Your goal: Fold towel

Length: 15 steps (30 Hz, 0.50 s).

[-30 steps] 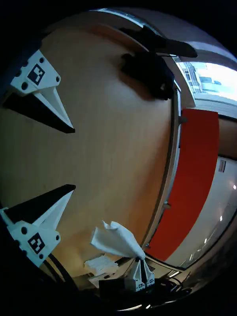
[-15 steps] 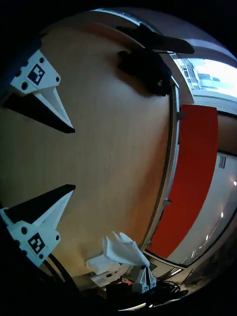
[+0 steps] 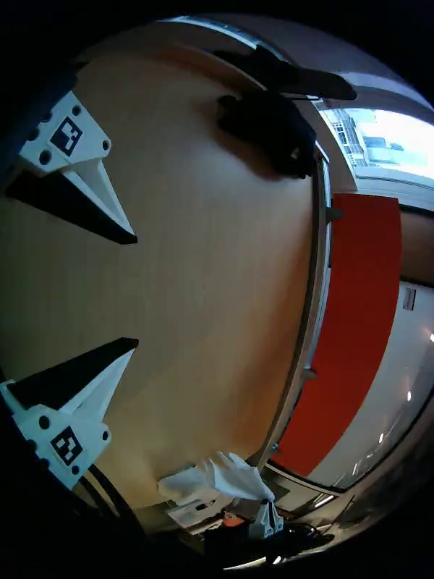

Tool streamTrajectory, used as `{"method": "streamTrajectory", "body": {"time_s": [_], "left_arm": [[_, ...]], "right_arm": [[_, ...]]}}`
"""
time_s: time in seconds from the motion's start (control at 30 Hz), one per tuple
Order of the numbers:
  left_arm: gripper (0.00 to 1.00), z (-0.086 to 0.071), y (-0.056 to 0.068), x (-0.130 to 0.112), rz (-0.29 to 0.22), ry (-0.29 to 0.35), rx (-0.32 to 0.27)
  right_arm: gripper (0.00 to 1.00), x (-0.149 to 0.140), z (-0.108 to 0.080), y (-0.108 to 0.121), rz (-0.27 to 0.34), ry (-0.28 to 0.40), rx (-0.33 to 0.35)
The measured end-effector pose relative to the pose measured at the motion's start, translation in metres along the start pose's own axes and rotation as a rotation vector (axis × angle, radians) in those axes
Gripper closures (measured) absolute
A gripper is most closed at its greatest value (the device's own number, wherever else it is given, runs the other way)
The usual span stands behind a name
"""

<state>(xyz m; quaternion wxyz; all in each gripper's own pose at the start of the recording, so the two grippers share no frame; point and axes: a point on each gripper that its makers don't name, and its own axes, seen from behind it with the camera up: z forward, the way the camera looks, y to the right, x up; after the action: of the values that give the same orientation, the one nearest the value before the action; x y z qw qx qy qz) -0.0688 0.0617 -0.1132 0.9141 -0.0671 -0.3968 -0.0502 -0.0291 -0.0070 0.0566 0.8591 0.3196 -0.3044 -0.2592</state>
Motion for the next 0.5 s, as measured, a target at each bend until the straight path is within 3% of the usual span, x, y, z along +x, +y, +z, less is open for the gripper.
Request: {"method": "streamTrajectory", "body": {"time_s": [0.5], "left_arm": [[0.04, 0.0, 0.002, -0.001, -0.013, -0.006, 0.031]], "right_arm": [[0.96, -0.055, -0.03, 0.094, 0.031, -0.084, -0.091]]}}
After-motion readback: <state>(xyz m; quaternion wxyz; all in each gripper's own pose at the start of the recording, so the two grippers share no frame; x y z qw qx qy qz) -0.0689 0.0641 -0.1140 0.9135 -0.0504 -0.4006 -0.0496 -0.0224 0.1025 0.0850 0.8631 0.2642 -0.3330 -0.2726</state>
